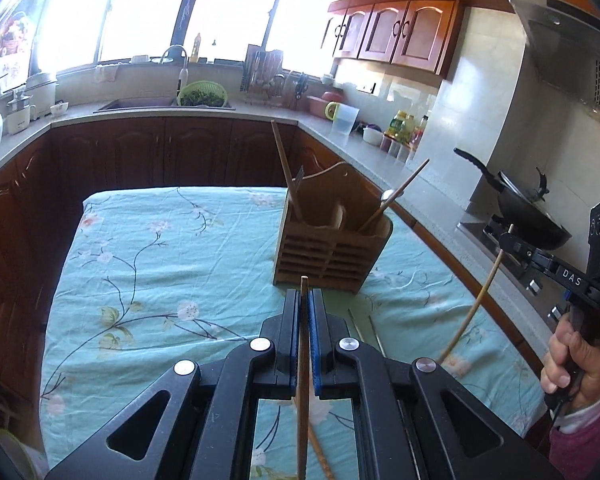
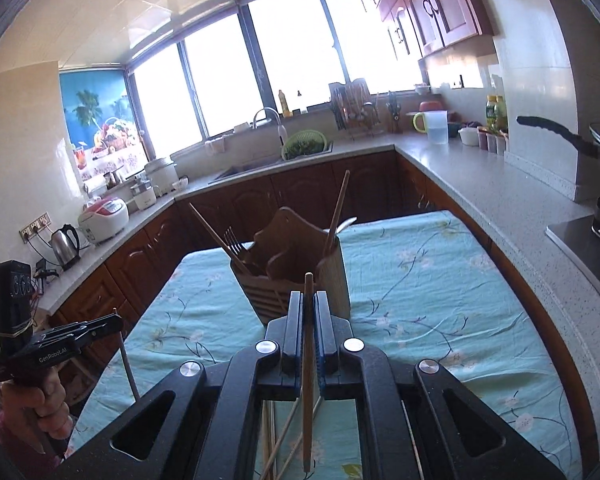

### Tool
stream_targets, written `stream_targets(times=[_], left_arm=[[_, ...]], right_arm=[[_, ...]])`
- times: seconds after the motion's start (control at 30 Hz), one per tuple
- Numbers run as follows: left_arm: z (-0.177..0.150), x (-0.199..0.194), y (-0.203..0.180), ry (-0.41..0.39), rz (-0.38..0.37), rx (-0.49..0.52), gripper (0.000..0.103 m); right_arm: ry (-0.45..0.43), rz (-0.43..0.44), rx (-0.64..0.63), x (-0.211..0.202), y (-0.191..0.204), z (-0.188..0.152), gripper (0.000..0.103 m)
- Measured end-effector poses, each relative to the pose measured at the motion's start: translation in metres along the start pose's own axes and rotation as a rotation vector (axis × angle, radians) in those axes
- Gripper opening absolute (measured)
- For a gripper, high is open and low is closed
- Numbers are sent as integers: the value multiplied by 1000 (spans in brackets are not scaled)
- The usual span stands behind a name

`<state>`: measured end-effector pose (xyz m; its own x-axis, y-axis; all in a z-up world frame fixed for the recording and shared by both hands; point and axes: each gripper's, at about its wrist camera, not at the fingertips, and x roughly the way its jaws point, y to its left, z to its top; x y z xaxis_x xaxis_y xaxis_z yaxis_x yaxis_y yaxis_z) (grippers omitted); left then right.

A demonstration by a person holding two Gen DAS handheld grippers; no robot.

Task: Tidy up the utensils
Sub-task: 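Lift both held chopsticks and lower them upright into the wooden holder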

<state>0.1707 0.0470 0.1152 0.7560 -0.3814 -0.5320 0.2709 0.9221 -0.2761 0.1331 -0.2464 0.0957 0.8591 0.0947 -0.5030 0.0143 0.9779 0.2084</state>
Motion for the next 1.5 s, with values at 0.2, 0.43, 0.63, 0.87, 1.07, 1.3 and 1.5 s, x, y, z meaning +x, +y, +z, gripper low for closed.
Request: stream_targets(times=[0.2,0.43,0.63,0.87,1.07,1.3,1.5], left_arm=[[6,-20,6,-63,6,-23,3],[12,-9,6,-91,2,-40,3],[22,-2,7,-128,-9,-51,3],[49,6,7,-203,-28,-70,3],[83,19,4,-295,-26,-74,3],[107,55,4,-379,1,-86,3],[100,109,5,-383,49,-102,3]], right_arm=[[-46,3,3,-4,2,15,5],[-62,14,11,3,1,22,5],[-98,16,27,4,1,29,5],[-166,13,41,13,0,55,5],[-248,3,37,25,4,88,5],[-340,-51,35,44,2,119,5],[-342,-66,49,74,-5,110,5]])
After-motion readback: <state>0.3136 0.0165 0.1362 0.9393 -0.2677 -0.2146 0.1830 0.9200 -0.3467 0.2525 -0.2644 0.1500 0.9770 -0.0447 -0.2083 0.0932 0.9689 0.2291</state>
